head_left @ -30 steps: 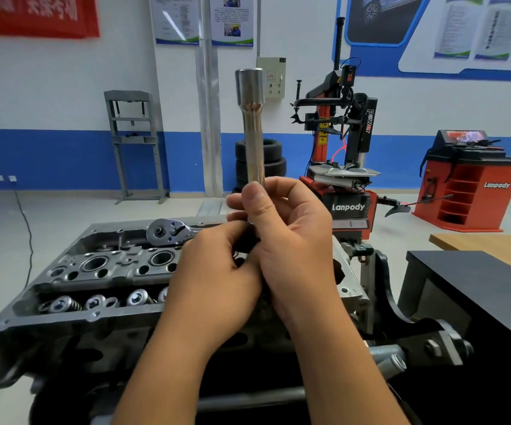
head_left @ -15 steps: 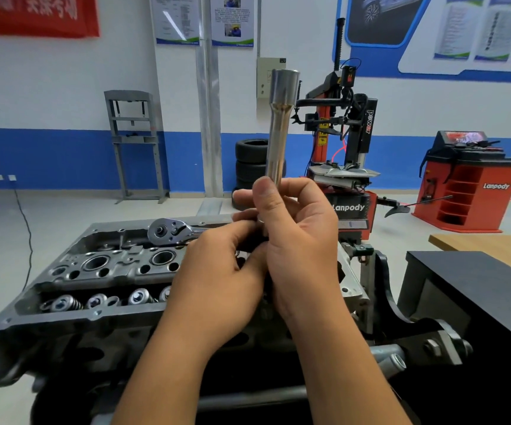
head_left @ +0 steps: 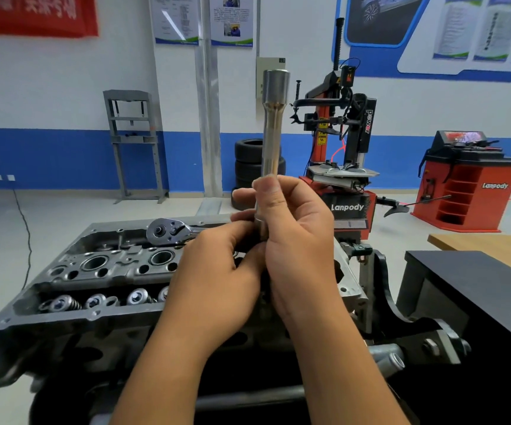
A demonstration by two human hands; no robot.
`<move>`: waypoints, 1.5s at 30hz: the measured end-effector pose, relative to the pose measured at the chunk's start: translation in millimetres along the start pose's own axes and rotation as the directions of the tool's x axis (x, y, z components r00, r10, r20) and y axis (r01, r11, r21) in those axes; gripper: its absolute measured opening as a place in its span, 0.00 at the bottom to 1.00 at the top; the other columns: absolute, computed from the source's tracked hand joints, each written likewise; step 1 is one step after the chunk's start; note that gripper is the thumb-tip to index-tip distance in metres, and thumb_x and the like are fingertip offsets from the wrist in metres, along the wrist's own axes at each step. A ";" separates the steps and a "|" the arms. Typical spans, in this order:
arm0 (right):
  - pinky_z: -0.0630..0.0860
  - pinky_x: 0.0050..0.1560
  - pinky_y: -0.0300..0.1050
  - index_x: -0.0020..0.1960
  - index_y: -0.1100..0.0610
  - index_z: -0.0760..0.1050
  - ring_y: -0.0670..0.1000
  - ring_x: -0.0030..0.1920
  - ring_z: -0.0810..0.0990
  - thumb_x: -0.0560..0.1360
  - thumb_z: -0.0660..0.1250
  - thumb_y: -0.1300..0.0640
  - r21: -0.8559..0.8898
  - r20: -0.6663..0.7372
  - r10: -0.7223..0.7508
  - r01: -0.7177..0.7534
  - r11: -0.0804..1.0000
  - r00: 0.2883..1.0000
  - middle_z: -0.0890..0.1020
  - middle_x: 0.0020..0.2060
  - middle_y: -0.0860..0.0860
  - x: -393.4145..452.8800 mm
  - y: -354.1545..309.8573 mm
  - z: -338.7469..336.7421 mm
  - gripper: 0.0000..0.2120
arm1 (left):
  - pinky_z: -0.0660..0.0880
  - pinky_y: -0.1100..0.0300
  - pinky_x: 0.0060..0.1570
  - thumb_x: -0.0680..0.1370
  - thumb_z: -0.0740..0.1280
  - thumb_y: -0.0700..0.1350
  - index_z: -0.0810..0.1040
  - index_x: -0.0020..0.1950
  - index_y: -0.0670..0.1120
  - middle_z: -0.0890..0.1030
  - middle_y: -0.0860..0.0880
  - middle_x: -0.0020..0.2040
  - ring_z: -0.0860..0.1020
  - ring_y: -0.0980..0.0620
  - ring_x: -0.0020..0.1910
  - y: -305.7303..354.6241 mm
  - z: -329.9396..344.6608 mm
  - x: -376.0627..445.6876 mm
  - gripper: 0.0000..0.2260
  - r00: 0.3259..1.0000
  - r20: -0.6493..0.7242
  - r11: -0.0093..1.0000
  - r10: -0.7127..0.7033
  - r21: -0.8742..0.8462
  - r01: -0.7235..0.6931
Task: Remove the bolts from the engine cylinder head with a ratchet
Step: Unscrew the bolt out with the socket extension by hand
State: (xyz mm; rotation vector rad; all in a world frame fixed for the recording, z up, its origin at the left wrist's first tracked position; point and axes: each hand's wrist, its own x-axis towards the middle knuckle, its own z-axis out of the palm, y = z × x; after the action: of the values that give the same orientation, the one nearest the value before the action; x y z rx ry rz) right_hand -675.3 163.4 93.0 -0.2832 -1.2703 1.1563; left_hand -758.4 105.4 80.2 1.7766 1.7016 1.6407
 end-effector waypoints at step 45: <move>0.84 0.50 0.55 0.49 0.55 0.82 0.52 0.43 0.85 0.77 0.69 0.47 0.001 0.017 0.038 -0.038 0.999 0.999 0.87 0.41 0.55 1.2 1.1 -2.0 0.11 | 0.83 0.48 0.48 0.78 0.74 0.41 0.86 0.49 0.57 0.87 0.59 0.42 0.85 0.57 0.42 -4.3 2.2 4.9 0.09 0.993 -0.108 0.997 -0.057 -0.055 0.051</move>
State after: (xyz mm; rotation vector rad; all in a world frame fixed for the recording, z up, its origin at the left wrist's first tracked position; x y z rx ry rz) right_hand -674.3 165.6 92.3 -0.2978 -1.2839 1.1941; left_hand -760.5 111.8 78.9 1.6308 1.7195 1.7720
